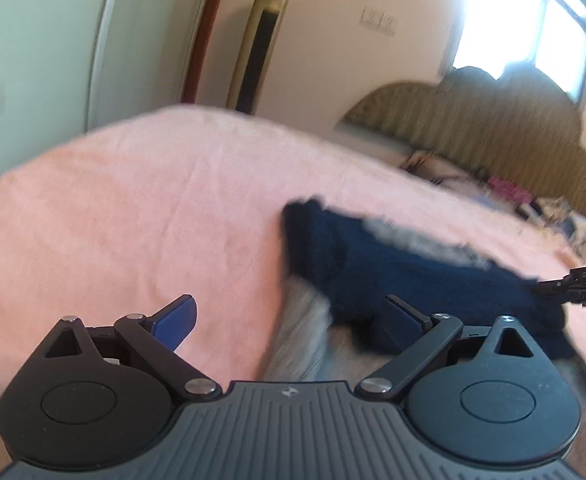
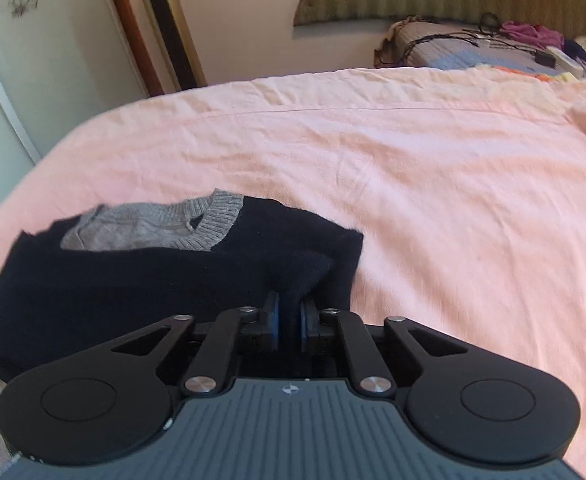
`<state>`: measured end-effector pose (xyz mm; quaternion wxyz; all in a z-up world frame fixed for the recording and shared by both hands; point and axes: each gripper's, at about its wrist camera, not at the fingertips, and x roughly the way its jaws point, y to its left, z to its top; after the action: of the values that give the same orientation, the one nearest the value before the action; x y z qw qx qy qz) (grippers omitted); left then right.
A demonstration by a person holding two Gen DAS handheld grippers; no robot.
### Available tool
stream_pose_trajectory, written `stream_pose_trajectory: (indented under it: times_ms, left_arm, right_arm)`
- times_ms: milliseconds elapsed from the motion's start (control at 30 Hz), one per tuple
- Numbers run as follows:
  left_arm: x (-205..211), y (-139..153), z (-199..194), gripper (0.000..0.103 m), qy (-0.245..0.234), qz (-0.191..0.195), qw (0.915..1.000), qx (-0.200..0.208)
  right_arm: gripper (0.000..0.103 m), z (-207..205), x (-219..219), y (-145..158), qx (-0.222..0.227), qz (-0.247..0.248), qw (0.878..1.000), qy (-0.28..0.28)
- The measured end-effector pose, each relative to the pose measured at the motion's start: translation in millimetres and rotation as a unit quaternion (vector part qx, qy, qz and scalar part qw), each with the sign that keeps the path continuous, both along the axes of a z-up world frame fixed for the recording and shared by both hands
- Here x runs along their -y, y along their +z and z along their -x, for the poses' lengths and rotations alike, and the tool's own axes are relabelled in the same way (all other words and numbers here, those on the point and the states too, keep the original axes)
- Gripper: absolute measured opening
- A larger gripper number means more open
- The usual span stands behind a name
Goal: Fold small clothes
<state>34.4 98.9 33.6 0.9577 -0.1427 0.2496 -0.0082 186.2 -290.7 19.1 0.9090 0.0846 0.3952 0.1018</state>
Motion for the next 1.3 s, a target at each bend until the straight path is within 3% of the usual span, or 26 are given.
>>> stream_pose_trajectory:
  times_ms: [33,67,133,200,333,367,500,600,667,767,833,967,1000,1033,1067,1100,1133,1300]
  left_arm:
    - [4,9,-3,0.099,-0.012,0.011,0.9997,0.016]
    - [11,18,-11,0.099,-0.030,0.025,0.9988,0.030]
    - [30,25,-34,0.100,-0.062,0.023,0.9973,0.032]
    - [56,17,-75,0.100,-0.096,-0.005,0.9953,-0.013]
    - [81,-23,-130,0.103,-0.081,-0.104,0.9862,-0.101]
    - [80,-27,-128,0.103,-0.086,-0.117,0.9856,-0.087]
    - [74,-27,-133,0.103,-0.089,-0.120,0.9845,-0.092]
    - [71,-14,-108,0.103,-0.077,-0.126,0.9857,-0.082]
    - [55,-2,-72,0.103,-0.087,-0.095,0.9892,-0.069]
    - [31,3,-15,0.103,-0.091,-0.084,0.9898,-0.070]
    - [17,-2,11,0.103,-0.081,-0.085,0.9896,-0.082]
    - [3,-16,16,0.103,-0.063,-0.056,0.9894,-0.118]
    - [4,-16,15,0.095,-0.060,-0.055,0.9902,-0.114]
    - [6,-14,13,0.061,-0.061,-0.057,0.9905,-0.110]
    - [9,-13,10,0.033,-0.058,-0.066,0.9898,-0.112]
    - [9,-12,6,0.006,-0.052,-0.070,0.9885,-0.124]
    - [7,-10,3,0.005,-0.053,-0.062,0.9881,-0.130]
    - [-5,-5,15,0.004,-0.039,-0.119,0.9851,-0.118]
  right_arm:
    - [0.054,8,1,8,0.019,-0.005,1.000,-0.011]
    - [0.058,18,0,16,0.050,-0.013,0.998,-0.019]
    - [0.059,25,-11,25,0.069,-0.026,0.997,0.006]
    - [0.059,18,-29,23,0.056,-0.025,0.997,0.035]
    - [0.063,-6,-58,-5,0.015,0.036,0.999,0.038]
    - [0.064,-8,-58,-15,0.009,0.046,0.998,0.035]
    - [0.067,7,-46,-27,0.061,0.044,0.996,0.055]
    - [0.068,14,-53,-23,0.062,0.070,0.994,0.057]
    - [0.070,30,-45,-6,0.049,0.040,0.997,0.043]
    - [0.088,83,-9,17,0.083,-0.002,0.996,0.035]
    - [0.092,114,18,15,0.070,-0.001,0.997,0.012]
    - [0.078,144,42,-17,-0.007,-0.008,1.000,-0.002]
    - [0.074,150,40,-19,0.006,0.001,1.000,0.002]
    - [0.066,156,35,-21,0.010,0.006,1.000,0.009]
    - [0.059,157,32,-21,0.012,0.005,1.000,0.014]
    - [0.029,156,31,-20,0.005,-0.006,1.000,0.024]
    - [0.011,153,30,-20,-0.007,-0.015,0.999,0.030]
    - [0.007,162,50,-2,0.025,-0.015,1.000,0.004]
